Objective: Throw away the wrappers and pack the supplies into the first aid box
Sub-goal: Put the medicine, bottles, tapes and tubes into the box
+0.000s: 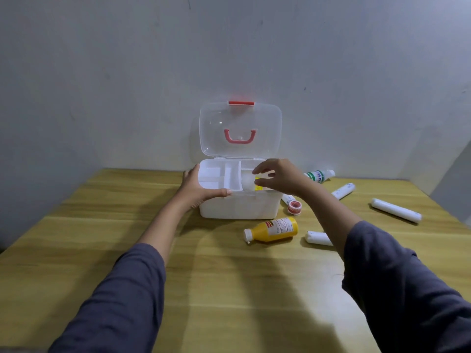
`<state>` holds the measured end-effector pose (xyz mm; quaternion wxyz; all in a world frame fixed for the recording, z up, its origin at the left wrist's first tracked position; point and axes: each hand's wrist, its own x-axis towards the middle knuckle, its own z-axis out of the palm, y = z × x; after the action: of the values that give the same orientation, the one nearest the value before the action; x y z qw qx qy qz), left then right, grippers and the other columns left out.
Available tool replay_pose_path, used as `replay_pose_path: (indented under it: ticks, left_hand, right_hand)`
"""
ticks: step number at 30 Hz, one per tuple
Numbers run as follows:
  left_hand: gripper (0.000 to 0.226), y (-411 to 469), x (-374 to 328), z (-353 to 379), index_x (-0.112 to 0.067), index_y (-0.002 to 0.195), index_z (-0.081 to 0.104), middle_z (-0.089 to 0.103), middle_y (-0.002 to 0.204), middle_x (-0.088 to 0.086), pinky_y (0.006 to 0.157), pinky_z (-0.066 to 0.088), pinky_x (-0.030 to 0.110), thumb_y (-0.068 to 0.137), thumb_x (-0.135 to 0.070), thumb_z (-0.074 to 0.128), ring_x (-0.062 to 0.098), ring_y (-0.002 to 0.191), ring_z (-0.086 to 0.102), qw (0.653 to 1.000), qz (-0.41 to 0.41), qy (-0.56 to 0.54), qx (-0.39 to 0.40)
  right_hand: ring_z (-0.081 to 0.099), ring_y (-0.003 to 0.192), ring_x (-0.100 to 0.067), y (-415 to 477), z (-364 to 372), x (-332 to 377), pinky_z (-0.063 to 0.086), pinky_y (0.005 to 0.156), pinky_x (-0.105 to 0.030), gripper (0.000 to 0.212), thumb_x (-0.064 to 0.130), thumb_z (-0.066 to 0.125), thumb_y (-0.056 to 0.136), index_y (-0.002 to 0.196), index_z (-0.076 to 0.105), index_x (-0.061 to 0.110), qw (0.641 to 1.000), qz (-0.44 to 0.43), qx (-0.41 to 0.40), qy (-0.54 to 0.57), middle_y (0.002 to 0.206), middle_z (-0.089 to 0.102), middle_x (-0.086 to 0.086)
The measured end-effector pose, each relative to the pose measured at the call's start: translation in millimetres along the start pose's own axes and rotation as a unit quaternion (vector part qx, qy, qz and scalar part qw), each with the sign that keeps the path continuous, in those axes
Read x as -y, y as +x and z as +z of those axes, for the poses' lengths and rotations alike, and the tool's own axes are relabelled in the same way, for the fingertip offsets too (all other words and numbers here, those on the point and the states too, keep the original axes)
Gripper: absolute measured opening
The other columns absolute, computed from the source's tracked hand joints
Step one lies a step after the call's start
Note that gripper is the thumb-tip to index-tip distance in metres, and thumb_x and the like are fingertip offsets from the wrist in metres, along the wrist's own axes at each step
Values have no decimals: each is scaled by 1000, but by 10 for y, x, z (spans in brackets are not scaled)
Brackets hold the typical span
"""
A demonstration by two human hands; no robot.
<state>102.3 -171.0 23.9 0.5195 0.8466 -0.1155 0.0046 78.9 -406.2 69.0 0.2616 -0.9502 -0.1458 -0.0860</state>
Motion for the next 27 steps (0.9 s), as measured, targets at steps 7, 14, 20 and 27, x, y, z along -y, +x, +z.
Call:
replay_pose_path:
  ticks: [7,14,20,27]
  left_hand:
    - [125,-38,-6,-13,-29,144,35,37,147,2,110,35,38,36,-66,85,21,136,37,1000,-14,-3,10]
    - [111,-10,29,-30,-27,137,44,56,133,-7,105,45,40,41,-60,90,14,121,54,999,-11,-27,30]
    - [110,-22,-5,-31,-24,136,46,59,130,-5,101,47,36,39,-56,87,15,119,56,999,-7,-30,27]
    - [112,-19,5,-19,-23,137,44,57,132,-4,102,46,38,38,-56,86,17,121,55,999,-7,-39,21]
  right_hand:
    - [58,96,-14,-666,65,152,48,86,-30,16,26,70,79,93,67,20,997,-47,-35,41,98,67,2]
    - [49,114,-20,-933,388,129,44,94,-33,31,28,69,78,105,65,15,989,-90,-110,-29,112,62,-4]
    - [52,112,-21,-1098,600,65,45,93,-32,38,23,65,78,114,62,11,990,-95,-71,-72,116,60,-6]
    - [45,119,-23,-1085,592,86,39,97,-34,46,28,61,84,128,51,17,986,-63,27,-153,129,54,-4]
